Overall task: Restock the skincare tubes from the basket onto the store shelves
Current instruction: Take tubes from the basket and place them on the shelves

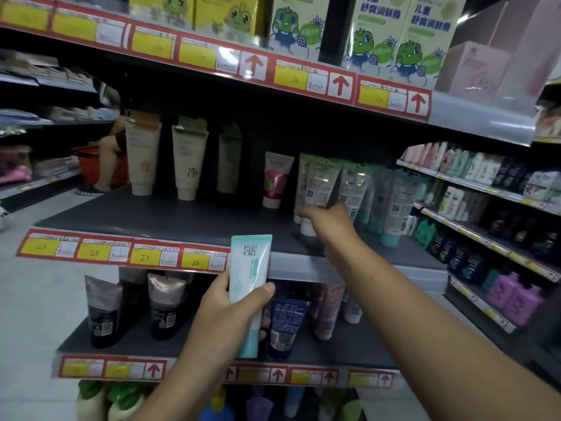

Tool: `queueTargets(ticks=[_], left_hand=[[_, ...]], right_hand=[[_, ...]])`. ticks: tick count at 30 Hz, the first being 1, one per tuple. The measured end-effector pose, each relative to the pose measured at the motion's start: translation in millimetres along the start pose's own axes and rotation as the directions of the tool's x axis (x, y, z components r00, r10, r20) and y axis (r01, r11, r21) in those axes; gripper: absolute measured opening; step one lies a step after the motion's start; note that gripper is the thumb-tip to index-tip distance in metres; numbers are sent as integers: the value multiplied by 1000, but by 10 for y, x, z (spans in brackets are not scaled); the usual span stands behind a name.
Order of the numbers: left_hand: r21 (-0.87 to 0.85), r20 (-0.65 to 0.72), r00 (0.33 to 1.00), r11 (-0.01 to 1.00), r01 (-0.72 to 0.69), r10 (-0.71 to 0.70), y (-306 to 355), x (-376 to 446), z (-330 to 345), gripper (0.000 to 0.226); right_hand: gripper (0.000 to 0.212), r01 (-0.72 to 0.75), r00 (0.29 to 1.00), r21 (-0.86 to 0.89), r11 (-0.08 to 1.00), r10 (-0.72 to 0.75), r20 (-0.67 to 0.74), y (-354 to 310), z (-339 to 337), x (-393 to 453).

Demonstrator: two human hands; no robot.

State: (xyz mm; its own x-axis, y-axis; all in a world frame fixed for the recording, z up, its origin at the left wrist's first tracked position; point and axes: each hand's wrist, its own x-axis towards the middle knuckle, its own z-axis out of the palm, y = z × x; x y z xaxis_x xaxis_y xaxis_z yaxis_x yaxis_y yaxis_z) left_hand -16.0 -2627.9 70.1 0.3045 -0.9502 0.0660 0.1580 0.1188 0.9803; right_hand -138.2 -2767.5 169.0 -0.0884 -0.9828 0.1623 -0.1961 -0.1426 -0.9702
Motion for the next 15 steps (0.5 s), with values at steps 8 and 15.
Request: queueTargets(ticks=[8,15], left_hand=[[37,61,997,998,-44,42,-53,-100,164,26],[200,191,980,976,-92,54,-233,-249,321,49]], right_hand=[[26,-79,883,31,996,56,466,431,-214,-1221],[29,-406,652,79,910,229,723,785,-477,-1157]])
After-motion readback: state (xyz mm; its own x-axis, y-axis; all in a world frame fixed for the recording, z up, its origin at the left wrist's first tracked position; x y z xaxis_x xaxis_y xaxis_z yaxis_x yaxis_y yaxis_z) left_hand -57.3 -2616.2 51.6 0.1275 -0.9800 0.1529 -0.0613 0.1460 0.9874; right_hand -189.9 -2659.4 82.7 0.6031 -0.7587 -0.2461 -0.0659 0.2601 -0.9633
